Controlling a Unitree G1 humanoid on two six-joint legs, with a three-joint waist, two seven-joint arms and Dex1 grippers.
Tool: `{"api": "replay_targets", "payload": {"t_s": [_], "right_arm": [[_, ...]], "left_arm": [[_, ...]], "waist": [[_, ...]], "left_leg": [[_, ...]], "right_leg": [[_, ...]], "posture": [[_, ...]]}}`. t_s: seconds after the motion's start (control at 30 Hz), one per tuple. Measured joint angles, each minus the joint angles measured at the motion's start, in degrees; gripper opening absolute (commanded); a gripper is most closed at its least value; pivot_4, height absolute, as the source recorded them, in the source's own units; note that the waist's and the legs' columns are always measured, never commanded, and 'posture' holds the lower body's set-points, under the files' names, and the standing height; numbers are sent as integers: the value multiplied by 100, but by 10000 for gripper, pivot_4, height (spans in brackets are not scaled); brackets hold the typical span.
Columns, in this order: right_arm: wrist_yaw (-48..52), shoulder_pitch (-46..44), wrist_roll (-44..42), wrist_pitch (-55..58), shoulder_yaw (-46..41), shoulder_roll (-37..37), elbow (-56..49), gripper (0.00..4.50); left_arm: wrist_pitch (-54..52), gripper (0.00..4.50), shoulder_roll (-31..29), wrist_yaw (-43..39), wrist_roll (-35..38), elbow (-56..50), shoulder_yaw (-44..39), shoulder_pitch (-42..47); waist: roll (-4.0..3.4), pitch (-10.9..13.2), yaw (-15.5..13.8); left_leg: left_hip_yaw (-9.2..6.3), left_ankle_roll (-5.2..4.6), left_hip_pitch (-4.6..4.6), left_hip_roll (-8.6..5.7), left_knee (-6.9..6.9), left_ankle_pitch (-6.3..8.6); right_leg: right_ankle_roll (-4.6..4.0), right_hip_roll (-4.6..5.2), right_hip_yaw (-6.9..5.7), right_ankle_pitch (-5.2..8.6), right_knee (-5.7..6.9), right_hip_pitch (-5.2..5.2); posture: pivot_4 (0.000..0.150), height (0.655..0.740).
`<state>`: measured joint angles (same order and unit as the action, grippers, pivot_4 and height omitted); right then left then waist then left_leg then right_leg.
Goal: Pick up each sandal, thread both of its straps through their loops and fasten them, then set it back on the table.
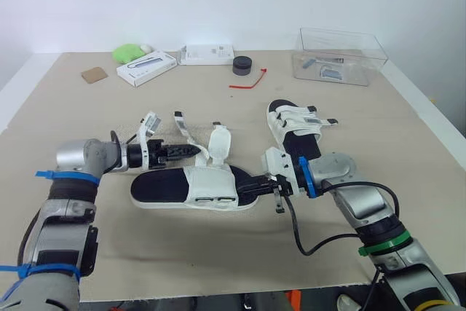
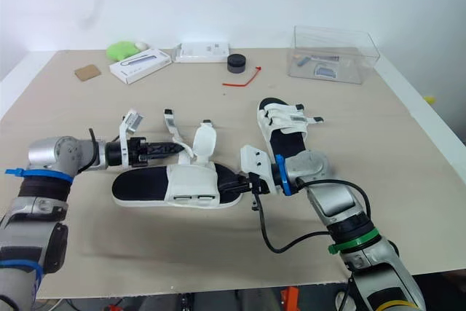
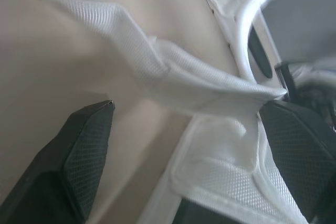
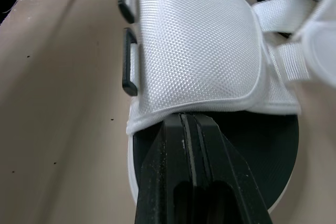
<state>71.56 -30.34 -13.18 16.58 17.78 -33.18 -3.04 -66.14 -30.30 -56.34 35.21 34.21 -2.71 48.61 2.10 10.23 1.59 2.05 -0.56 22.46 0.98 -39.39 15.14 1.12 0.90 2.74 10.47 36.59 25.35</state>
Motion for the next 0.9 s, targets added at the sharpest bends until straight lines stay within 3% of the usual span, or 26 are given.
{"api": "replay_targets", "payload": {"t_s": [0.23,0.43,0.6,0.9], "right_arm": [[-40,50,-6,34,-1,-102,-174,718],[-53,54,-7,79,-1,-105,-199,718],[-67,52,-6,76,0,-93,-214,718],[-48,10,0,21,1,-57,-111,718]], "left_arm": [[-62,45000,-104,-460,-27,134,72,36],[-411,45000,-537,-1157,-23,87,311,30],[-676,45000,-859,-1635,112,-663,539,-325],[-866,45000,-578,-1207,259,-675,159,-371]], "waist": [[0,0,15],[0,0,20],[0,0,21],[0,0,14]], "left_leg": [[-1,0,0,-1,0,0],[-2,0,0,-1,0,0],[-14,0,0,-1,0,1],[-33,2,0,-5,-5,0]], "right_leg": [[0,0,1,1,3,1],[-1,0,0,3,5,2],[1,2,2,5,6,3],[1,4,-4,5,12,1]], "posture": [[1500,7400],[1500,7400],[1500,7400],[1500,7400]]}}
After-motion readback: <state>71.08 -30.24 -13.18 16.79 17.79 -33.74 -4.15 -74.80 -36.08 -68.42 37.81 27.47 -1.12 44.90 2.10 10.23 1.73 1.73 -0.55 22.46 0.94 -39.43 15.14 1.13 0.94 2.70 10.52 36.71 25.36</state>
